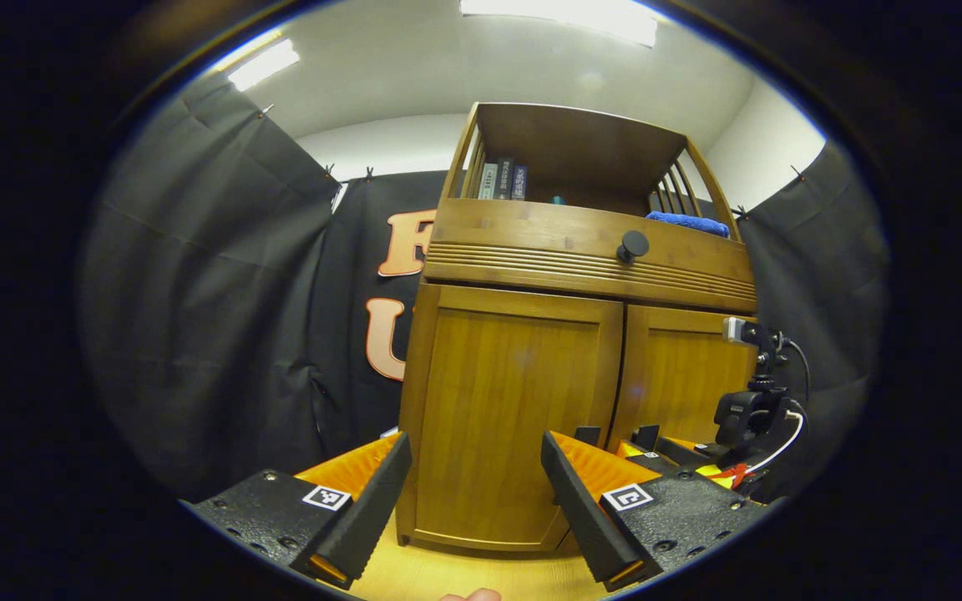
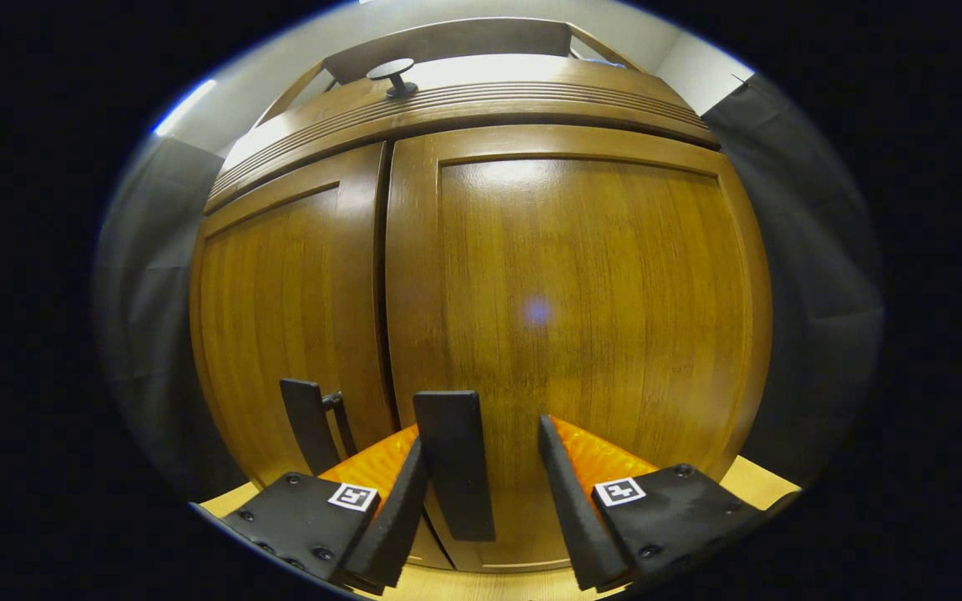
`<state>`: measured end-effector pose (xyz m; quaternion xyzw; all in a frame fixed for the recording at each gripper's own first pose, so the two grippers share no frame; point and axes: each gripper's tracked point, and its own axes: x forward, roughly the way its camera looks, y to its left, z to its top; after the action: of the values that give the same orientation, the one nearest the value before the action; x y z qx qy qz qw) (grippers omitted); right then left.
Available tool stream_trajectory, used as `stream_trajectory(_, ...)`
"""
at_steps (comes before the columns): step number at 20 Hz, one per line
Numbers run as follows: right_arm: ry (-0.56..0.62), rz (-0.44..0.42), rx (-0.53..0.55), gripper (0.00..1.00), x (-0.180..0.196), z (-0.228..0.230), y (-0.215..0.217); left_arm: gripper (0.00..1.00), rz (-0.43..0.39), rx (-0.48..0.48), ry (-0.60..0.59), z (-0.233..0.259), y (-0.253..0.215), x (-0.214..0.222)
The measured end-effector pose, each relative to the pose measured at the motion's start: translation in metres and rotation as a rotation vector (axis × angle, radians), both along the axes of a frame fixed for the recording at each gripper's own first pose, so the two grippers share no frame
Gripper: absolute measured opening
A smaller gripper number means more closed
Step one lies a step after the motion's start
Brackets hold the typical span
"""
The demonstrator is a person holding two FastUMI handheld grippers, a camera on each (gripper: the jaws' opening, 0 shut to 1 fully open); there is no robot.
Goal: Open the right door of the double-door shoe cabinet with the right hand, and open the left door with the left hand.
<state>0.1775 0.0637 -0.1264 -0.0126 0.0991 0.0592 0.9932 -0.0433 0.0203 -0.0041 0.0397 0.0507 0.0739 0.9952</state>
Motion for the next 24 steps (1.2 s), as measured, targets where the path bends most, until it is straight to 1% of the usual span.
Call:
stream_trajectory(1,0.006,0.012,-0.001,0.72,0.001,-0.001,0.004,0.92,0.017,0.011,-0.009,0.004,0.003,-0.001)
stream_trajectory(2,0.01,0.021,-0.003,0.67,0.0,-0.001,0.008,0.92,0.031,0.028,-0.021,0.008,0.005,-0.001)
stream_trajectory(3,0.003,0.021,0.001,0.61,0.0,-0.001,0.012,0.92,0.042,0.046,-0.029,0.01,0.009,-0.003)
stream_trajectory(4,0.002,0.015,0.001,0.55,0.0,-0.002,0.014,0.95,0.05,0.065,-0.032,0.012,0.012,-0.006)
stream_trajectory(5,-0.005,0.007,0.004,0.5,0.002,-0.001,0.013,0.95,0.061,0.082,-0.035,0.014,0.014,-0.01)
stream_trajectory(6,-0.005,0.004,0.01,0.44,-0.001,-0.001,0.014,0.92,0.066,0.089,-0.041,0.017,0.013,-0.011)
stream_trajectory(7,-0.003,0.009,0.022,0.38,0.005,-0.002,0.014,0.92,0.066,0.086,-0.046,0.018,0.011,-0.01)
stream_trajectory(8,0.002,0.017,0.025,0.31,0.001,-0.001,0.013,0.92,0.062,0.076,-0.047,0.018,0.011,-0.011)
stream_trajectory(12,0.014,0.05,0.001,0.33,0.001,-0.002,0.012,0.92,0.048,0.032,-0.029,0.011,0.0,-0.015)
stream_trajectory(13,0.026,0.058,0.003,0.29,0.001,-0.003,0.012,0.92,0.051,0.021,-0.03,0.011,-0.001,-0.015)
stream_trajectory(14,0.037,0.062,0.008,0.29,-0.001,-0.004,0.012,0.92,0.049,0.01,-0.034,0.011,-0.003,-0.014)
stream_trajectory(15,0.045,0.066,0.011,0.33,-0.002,-0.003,0.012,0.92,0.044,0.009,-0.037,0.012,-0.004,-0.014)
stream_trajectory(16,0.048,0.069,0.011,0.33,-0.005,-0.002,0.012,0.95,0.047,0.017,-0.036,0.013,-0.003,-0.012)
stream_trajectory(17,0.045,0.073,0.011,0.33,-0.009,-0.001,0.012,0.98,0.051,0.026,-0.035,0.014,-0.002,-0.011)
stream_trajectory(18,0.045,0.077,0.014,0.29,-0.017,0.0,0.01,0.95,0.05,0.029,-0.031,0.014,-0.001,-0.009)
stream_trajectory(20,0.05,0.082,0.034,0.29,-0.031,0.003,0.006,0.95,0.042,0.032,-0.032,0.015,-0.004,-0.011)
stream_trajectory(21,0.053,0.085,0.044,0.33,-0.038,0.004,0.004,0.95,0.039,0.039,-0.032,0.015,-0.005,-0.012)
stream_trajectory(22,0.059,0.09,0.046,0.33,-0.047,0.005,0.001,0.95,0.038,0.047,-0.036,0.015,-0.005,-0.015)
stream_trajectory(23,0.062,0.096,0.046,0.29,-0.054,0.007,-0.002,0.95,0.038,0.051,-0.04,0.016,-0.005,-0.016)
stream_trajectory(24,0.066,0.102,0.047,0.33,-0.063,0.009,-0.005,0.95,0.036,0.049,-0.044,0.017,-0.005,-0.017)
